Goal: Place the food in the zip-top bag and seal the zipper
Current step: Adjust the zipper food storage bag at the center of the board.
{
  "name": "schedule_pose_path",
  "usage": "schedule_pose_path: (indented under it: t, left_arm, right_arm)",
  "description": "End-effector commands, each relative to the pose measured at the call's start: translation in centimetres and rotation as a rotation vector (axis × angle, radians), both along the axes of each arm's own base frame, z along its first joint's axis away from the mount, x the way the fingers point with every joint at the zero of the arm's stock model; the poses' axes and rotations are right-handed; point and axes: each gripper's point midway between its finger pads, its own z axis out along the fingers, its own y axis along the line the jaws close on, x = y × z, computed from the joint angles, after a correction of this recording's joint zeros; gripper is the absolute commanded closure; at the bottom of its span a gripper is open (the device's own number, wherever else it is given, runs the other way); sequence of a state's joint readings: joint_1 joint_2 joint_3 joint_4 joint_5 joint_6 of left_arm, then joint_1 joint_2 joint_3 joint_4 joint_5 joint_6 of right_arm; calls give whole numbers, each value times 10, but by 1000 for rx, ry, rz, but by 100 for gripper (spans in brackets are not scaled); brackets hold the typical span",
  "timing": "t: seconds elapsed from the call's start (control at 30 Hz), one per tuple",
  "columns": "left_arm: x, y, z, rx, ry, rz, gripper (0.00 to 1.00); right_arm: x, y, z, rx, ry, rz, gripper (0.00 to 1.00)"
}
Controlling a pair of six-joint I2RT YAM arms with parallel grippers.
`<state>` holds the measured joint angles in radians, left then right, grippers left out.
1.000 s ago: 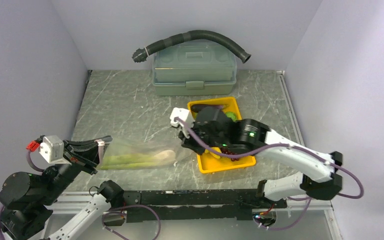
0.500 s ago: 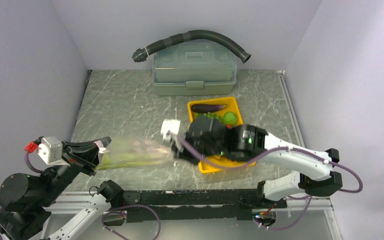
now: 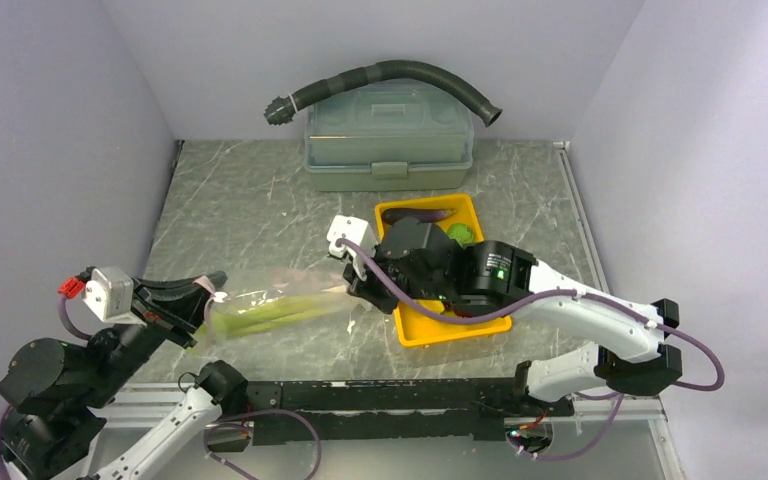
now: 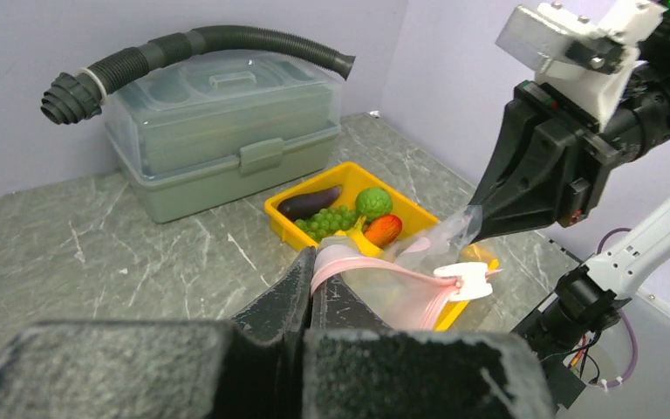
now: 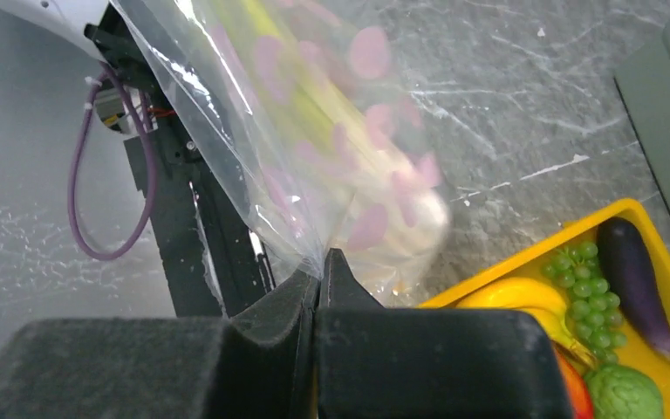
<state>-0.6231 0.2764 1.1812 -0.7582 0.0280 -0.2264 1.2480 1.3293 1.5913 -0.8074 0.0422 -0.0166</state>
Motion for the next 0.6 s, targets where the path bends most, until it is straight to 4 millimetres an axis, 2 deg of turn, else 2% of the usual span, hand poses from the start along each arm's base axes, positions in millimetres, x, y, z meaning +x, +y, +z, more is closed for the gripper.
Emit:
schedule_pose_path:
  t: [0.0, 0.2, 0.47, 0.57]
  left_arm:
    - [1, 0, 21, -40, -60, 3, 100]
    - [4, -9, 21, -17, -43, -27, 100]
    - [8, -21, 20, 14, -2, -70, 100]
    - [11, -25, 18, 25, 23, -78, 100]
  right_arm:
    - [16, -8, 2, 13, -14, -49, 100]
    - [23, -11, 3, 44, -28, -70, 100]
    - [26, -7, -20, 45, 15, -68, 100]
    - [31, -3, -28, 51, 14, -76, 95]
